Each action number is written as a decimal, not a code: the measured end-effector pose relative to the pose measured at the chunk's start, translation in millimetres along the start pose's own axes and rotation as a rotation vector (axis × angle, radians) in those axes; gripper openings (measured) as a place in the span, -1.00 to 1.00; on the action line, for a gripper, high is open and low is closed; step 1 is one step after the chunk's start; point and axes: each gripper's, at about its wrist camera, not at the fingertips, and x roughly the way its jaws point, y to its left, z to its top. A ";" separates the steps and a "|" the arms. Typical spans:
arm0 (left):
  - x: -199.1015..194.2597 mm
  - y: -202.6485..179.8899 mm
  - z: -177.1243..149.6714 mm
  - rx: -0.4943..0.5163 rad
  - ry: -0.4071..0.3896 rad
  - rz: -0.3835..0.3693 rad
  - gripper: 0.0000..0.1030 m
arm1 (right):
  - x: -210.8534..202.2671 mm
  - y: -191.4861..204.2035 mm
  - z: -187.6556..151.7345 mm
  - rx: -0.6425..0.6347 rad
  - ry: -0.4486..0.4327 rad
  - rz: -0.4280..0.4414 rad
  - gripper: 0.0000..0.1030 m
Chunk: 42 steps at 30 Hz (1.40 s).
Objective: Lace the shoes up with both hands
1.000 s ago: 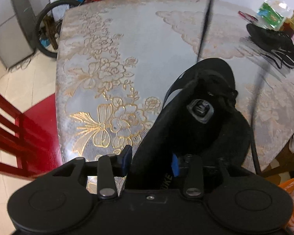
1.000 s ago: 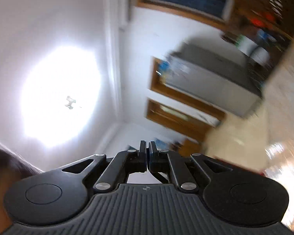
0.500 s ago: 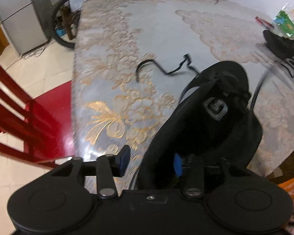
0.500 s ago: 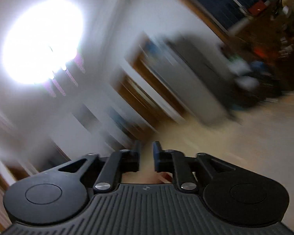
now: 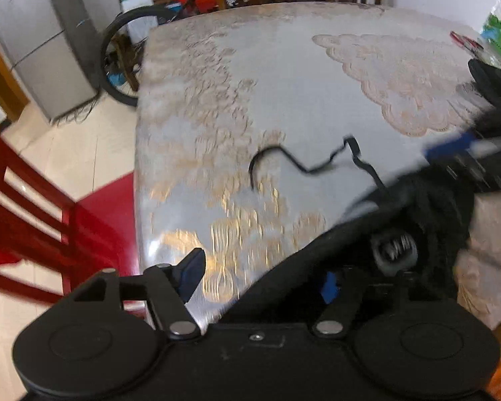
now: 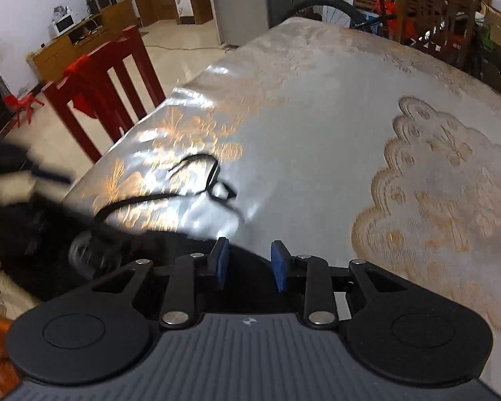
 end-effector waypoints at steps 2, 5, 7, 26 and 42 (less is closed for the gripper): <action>8.9 -9.0 16.4 0.083 -0.021 0.018 0.32 | -8.0 -4.8 -13.1 0.052 0.008 0.001 -0.41; 19.7 -30.8 38.1 0.278 -0.064 0.045 0.40 | -16.3 -3.4 -29.7 0.129 0.015 0.022 -0.41; 24.8 -44.3 49.5 0.392 -0.085 0.054 0.42 | -22.4 -1.1 -41.9 0.173 0.017 0.029 -0.41; -58.3 -15.8 28.2 0.198 -0.056 0.003 0.40 | -19.3 36.2 -71.6 0.220 0.056 0.363 0.03; -30.8 -17.7 -79.4 -0.182 0.071 -0.058 0.40 | -32.0 50.2 -73.3 0.225 0.005 0.169 0.01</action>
